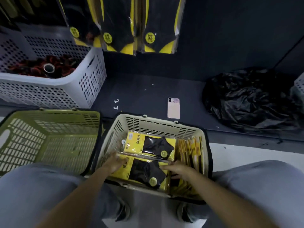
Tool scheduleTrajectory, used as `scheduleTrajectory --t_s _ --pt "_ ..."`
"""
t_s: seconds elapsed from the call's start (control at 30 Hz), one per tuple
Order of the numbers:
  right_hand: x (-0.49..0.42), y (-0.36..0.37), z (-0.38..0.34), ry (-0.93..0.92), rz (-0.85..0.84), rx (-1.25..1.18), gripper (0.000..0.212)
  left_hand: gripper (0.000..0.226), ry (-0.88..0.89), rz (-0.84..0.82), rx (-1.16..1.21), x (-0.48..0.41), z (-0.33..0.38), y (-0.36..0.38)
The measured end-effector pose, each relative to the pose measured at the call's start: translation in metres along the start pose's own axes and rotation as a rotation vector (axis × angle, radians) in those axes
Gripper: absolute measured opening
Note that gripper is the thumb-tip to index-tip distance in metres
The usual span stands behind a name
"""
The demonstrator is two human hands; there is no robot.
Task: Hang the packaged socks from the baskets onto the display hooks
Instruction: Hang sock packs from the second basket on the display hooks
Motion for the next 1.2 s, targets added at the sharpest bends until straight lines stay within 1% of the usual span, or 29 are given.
scheduleTrajectory --t_s 0.1,0.2,0.23,0.27,0.33,0.4,0.47,0.5,0.57,0.6,0.63,0.67,0.7,0.73,0.77,0.8,0.83,0.87,0.9,0.93,1.0,1.03,1.07,1.13,1.2 --pt "0.002 0.011 0.004 0.003 -0.089 -0.024 0.101 0.081 -0.009 -0.018 -0.048 0.000 0.003 0.002" --pt "0.005 0.033 0.002 -0.028 -0.215 -0.086 0.131 0.086 -0.017 -0.070 0.057 0.002 0.005 0.005" --pt "0.006 0.036 -0.002 -0.057 -0.230 -0.115 0.136 0.086 -0.014 -0.084 0.091 0.003 0.007 0.005" --pt "0.007 0.036 -0.008 -0.090 -0.224 -0.131 0.133 0.084 -0.008 -0.080 0.096 0.005 0.009 0.005" --pt "0.010 0.026 -0.022 -0.145 -0.189 -0.128 0.113 0.069 0.031 -0.014 0.075 0.008 0.017 0.000" --pt "0.016 0.007 -0.043 -0.193 -0.140 -0.129 0.090 0.049 0.072 0.052 0.157 0.014 0.034 -0.009" --pt "0.024 -0.017 -0.064 -0.246 -0.087 -0.221 0.080 0.039 0.152 0.076 0.249 0.020 0.062 -0.021" --pt "0.030 -0.031 -0.075 -0.279 -0.056 -0.278 0.078 0.041 0.195 0.117 0.282 0.023 0.078 -0.032" --pt "0.043 -0.055 -0.099 -0.377 -0.011 -0.399 0.065 0.055 0.265 0.250 0.434 0.034 0.108 -0.064" --pt "0.052 -0.065 -0.111 -0.433 -0.004 -0.462 0.056 0.064 0.279 0.304 0.546 0.040 0.120 -0.077" --pt "0.059 -0.073 -0.122 -0.483 -0.004 -0.523 0.053 0.082 0.265 0.301 0.654 0.045 0.130 -0.085" --pt "0.067 -0.078 -0.133 -0.528 -0.016 -0.571 0.054 0.094 0.231 0.233 0.774 0.050 0.140 -0.087" --pt "0.075 -0.081 -0.143 -0.564 -0.034 -0.603 0.058 0.097 0.193 0.104 0.930 0.057 0.153 -0.081" --pt "0.082 -0.083 -0.152 -0.596 -0.053 -0.622 0.060 0.092 0.164 -0.068 1.079 0.065 0.169 -0.072" --pt "0.090 -0.083 -0.161 -0.631 -0.073 -0.633 0.057 0.078 0.179 -0.218 1.192 0.075 0.189 -0.066" --pt "0.097 -0.084 -0.169 -0.666 -0.091 -0.638 0.051 0.070 0.237 -0.308 1.247 0.086 0.208 -0.065" --pt "0.104 -0.086 -0.177 -0.697 -0.099 -0.633 0.046 0.064 0.317 -0.358 1.246 0.093 0.226 -0.065" --pt "0.110 -0.089 -0.184 -0.723 -0.094 -0.615 0.043 0.059 0.397 -0.370 1.228 0.101 0.242 -0.067" --pt "0.116 -0.094 -0.189 -0.743 -0.079 -0.587 0.044 0.053 0.463 -0.347 1.199 0.105 0.254 -0.071" --pt "0.121 -0.099 -0.193 -0.759 -0.055 -0.550 0.047 0.046 0.504 -0.304 1.187 0.109 0.263 -0.076" --pt "0.130 -0.115 -0.199 -0.776 0.034 -0.498 0.060 0.034 0.567 -0.188 1.148 0.114 0.275 -0.089" --pt "0.134 -0.129 -0.201 -0.780 0.106 -0.505 0.067 0.029 0.603 -0.129 1.104 0.118 0.281 -0.097" --pt "0.142 -0.143 -0.204 -0.798 0.187 -0.519 0.068 0.027 0.646 -0.078 1.051 0.123 0.287 -0.103" --pt "0.166 -0.165 -0.221 -0.885 0.314 -0.481 0.060 0.024 0.738 -0.002 0.942 0.138 0.303 -0.112" --pt "0.193 -0.175 -0.246 -0.986 0.365 -0.381 0.054 0.023 0.788 0.021 0.838 0.150 0.319 -0.113"
Point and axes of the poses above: each hand's wrist, its own x-axis away from the middle knuckle, its own y-axis out of the palm, z = x × y, the point moved 9 cm from there along -x, towards the middle knuckle, and after that the axes turned 8 degrees about x, right-handed, at the moved point
